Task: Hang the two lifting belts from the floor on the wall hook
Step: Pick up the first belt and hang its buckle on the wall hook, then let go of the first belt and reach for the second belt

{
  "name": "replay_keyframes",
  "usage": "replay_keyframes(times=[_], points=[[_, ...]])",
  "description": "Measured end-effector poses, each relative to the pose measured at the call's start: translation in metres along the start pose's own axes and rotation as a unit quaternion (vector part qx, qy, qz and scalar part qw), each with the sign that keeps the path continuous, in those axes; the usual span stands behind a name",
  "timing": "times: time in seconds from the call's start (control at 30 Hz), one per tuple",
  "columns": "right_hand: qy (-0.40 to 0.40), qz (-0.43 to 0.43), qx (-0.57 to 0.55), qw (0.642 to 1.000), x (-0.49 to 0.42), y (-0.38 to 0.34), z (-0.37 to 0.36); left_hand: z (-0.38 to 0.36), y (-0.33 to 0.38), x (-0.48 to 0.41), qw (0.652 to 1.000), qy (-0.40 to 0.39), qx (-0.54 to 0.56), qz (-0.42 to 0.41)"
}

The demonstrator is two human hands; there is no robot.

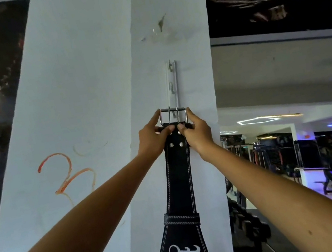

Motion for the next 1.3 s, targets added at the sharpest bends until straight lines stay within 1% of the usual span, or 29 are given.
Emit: replay_keyframes(times=[0.1,0.2,0.4,0.5,0.63,0.73,0.77,0.87,0.93,1.0,1.07,1.2,1.3], points=[[0.003,0.044,0.011,0.999,-0.006,-0.016,-0.005,0.003,0.005,-0.008,1.000,0.018,0.010,-0.019],[0.013,0.068,0.020,0.997,-0.014,-0.019,-0.007,0.001,0.008,-0.009,0.999,0.034,0.014,-0.029],[-0.004,0.068,0.075,0.995,-0.033,-0.011,-0.011,-0.007,0.006,-0.014,0.999,0.031,-0.008,-0.013],[-0.011,0.066,0.089,0.994,-0.034,-0.003,-0.011,-0.011,0.004,-0.009,0.999,0.032,-0.014,-0.018],[-0.006,0.081,0.087,0.993,-0.025,0.009,-0.013,-0.012,-0.005,-0.001,0.999,0.031,-0.027,-0.019],[-0.003,0.081,0.088,0.993,-0.012,0.008,-0.012,-0.010,-0.009,0.007,0.999,0.028,-0.035,-0.002],[0.000,0.088,0.101,0.991,-0.006,0.005,-0.011,-0.007,-0.009,0.011,0.998,0.038,-0.052,-0.010],[0.025,0.136,0.137,0.981,0.018,-0.006,-0.005,0.010,-0.003,0.036,0.987,0.091,-0.117,-0.066],[0.043,0.148,0.130,0.979,0.039,-0.002,0.005,0.013,0.002,0.066,0.981,0.091,-0.131,-0.112],[0.043,0.130,0.110,0.984,0.063,0.014,0.016,0.006,0.004,0.103,0.974,0.066,-0.150,-0.158],[0.027,0.100,0.095,0.990,0.086,0.039,0.027,-0.002,-0.001,0.139,0.971,0.043,-0.162,-0.169],[0.013,0.031,0.055,0.998,0.139,0.099,0.049,-0.001,-0.021,0.194,0.986,0.043,-0.113,-0.112],[0.003,-0.015,0.055,0.998,0.179,0.138,0.061,-0.003,-0.031,0.231,0.991,0.033,-0.088,-0.096]])
Point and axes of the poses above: each hand's wrist, its own x-axis away from the middle knuckle, its own z-axis out of the back of the hand, y = z × x, the point moved 9 cm from there along -x, towards the middle knuckle, and after that the axes turned 10 degrees about y, right-handed, at the moved point
